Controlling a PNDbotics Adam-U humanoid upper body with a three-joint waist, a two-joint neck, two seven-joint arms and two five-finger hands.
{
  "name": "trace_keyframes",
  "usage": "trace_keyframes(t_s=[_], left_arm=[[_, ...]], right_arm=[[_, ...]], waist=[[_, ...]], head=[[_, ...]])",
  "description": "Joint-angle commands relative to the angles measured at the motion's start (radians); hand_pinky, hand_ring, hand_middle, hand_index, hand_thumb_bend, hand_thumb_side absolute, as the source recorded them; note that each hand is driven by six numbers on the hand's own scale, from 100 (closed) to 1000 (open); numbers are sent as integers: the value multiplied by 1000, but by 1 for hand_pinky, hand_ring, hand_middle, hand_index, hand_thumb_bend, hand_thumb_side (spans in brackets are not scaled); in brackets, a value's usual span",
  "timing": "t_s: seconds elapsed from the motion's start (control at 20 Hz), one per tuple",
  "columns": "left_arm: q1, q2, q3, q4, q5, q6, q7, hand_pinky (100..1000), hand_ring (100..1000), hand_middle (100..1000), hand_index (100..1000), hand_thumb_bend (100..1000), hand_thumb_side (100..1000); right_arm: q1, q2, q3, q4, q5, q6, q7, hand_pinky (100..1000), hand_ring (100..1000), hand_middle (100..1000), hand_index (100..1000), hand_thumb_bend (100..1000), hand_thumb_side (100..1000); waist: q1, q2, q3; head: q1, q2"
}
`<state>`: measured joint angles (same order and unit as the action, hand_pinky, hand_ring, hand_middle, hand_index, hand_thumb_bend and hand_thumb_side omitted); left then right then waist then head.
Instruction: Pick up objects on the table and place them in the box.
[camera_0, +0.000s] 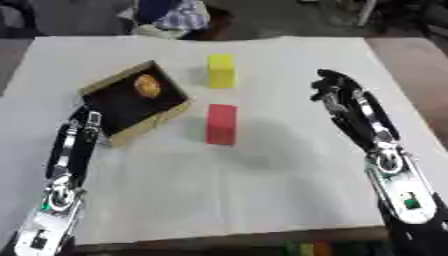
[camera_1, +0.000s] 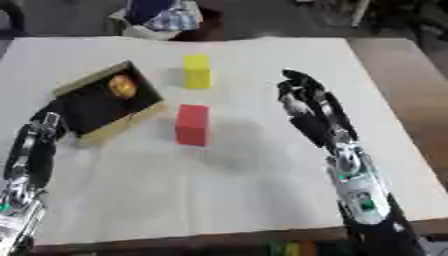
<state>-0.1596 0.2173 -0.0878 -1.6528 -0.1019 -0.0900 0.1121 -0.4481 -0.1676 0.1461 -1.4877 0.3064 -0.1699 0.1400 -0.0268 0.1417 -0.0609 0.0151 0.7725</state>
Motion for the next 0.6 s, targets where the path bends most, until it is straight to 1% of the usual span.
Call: trace_keyframes(t_s=[0.05,0.35,0.5,0.55,0.6], left_arm=[[-7,5,3,-16,-1,-1,-6,619,557,546,755,100,917],[-5,6,-1,-14,-1,0,-10,619,557,546,755,100,917],[-4,6,-3,-14,-1,0,-13,619,556,546,756,100,918],[-4,6,-4,-13,-1,0,-13,619,556,546,756,100,918],[-4,6,-5,-13,-1,0,-14,619,556,546,756,100,918]], right_arm=[[-61,-27,45,23,40,-26,50,834,712,746,916,100,738],[-182,-26,154,103,131,-105,152,846,764,800,961,100,718],[-243,-20,218,156,182,-152,202,865,825,869,987,100,643],[-262,-16,240,175,198,-169,219,866,828,872,988,100,639],[-281,-12,260,195,215,-185,235,871,847,896,999,100,618]], waist=[[5,-18,3],[4,-22,10],[4,-24,13],[4,-24,13],[4,-24,15]], head=[[-5,-3],[-12,-3],[-15,-3],[-16,-3],[-18,-3]])
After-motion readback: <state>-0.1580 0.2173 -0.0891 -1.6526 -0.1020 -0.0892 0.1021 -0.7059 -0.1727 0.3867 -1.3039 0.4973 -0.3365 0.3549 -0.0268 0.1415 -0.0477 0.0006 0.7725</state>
